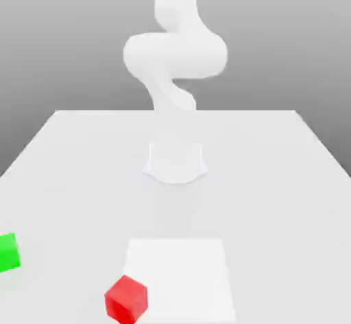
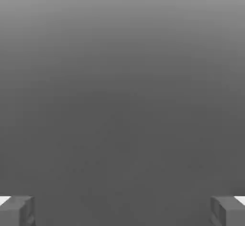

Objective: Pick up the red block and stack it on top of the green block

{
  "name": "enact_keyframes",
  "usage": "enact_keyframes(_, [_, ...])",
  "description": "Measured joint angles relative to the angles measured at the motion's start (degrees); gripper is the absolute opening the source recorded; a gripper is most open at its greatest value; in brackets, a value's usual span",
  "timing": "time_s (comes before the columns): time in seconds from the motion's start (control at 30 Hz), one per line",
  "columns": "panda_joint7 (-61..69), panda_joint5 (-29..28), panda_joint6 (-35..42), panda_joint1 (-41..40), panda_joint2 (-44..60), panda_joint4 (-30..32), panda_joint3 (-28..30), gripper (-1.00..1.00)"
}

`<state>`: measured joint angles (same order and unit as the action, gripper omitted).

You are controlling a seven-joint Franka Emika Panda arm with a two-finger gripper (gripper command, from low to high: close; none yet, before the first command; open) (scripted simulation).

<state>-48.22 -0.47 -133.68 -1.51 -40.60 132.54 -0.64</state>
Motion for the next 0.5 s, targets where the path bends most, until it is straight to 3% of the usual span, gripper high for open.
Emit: enact_keyframes(0.5, [-14.46,-2.98,-11.41,-6.37,31.55,4.55,-0.95,0.00])
